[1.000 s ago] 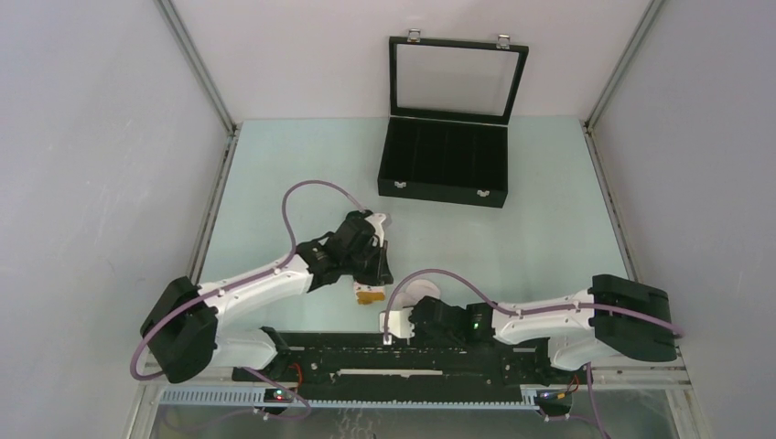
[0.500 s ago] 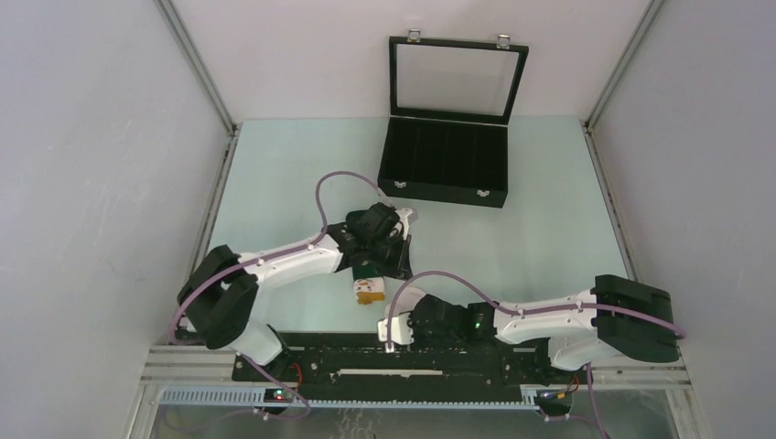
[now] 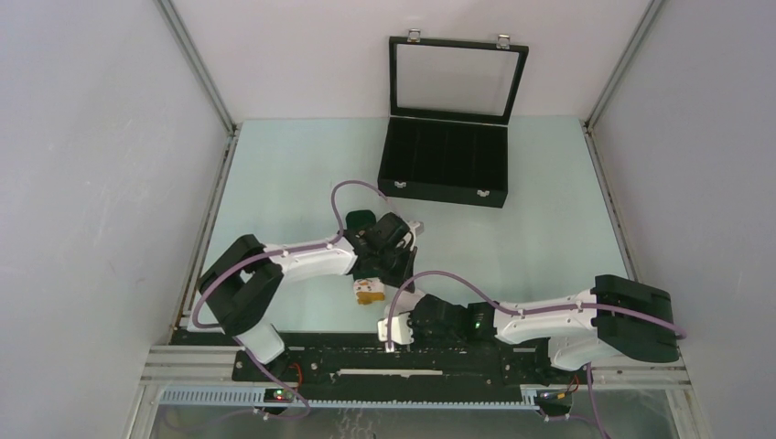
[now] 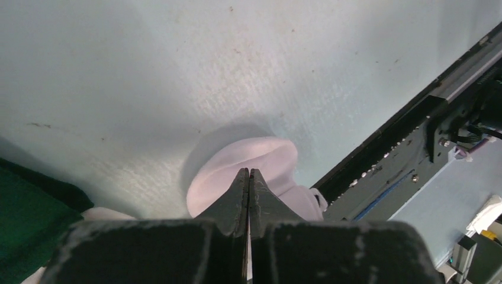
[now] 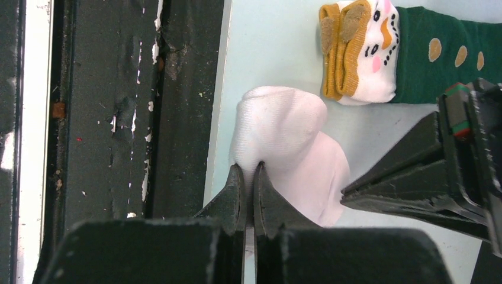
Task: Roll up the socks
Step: Roll a pair of socks at the center of the board.
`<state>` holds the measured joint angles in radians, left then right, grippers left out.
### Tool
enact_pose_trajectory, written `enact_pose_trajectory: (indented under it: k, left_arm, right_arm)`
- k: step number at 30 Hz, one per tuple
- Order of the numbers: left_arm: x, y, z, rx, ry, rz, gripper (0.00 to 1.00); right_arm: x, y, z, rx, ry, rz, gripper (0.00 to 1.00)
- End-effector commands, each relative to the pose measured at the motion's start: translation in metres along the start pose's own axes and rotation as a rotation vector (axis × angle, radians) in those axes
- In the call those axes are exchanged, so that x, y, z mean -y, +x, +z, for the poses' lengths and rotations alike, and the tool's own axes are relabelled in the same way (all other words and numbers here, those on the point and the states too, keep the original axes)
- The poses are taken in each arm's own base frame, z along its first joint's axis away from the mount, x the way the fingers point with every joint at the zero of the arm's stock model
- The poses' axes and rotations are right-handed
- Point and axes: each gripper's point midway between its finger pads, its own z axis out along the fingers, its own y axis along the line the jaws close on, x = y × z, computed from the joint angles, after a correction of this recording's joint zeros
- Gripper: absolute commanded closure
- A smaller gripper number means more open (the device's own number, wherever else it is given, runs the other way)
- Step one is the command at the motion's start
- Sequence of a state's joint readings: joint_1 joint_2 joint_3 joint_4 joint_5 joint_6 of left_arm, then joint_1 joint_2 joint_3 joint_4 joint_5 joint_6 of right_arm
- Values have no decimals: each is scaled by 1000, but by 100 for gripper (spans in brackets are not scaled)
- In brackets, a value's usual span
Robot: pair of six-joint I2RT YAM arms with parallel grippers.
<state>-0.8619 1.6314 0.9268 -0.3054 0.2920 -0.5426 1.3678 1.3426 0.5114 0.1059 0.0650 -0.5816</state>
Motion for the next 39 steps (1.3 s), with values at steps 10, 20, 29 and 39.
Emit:
enact_pose_trajectory:
  k: [10,20,29,39]
  left_arm:
    - [-29,21,16,-10,-86,-26,100]
    - [-47,32,24,-21,-140,-30,100]
    - [-49,29,23,3,-150,-38,100]
    - [-47,24,19,18,-153,-37,100]
  right_arm:
    - [-1,-2,-4,22,-8,66,100]
    - [6,-1,-9,53,-26,204,100]
    - [2,-7,-21,134,-173,475,100]
    - [-3,-1,-19,136,-293,790,100]
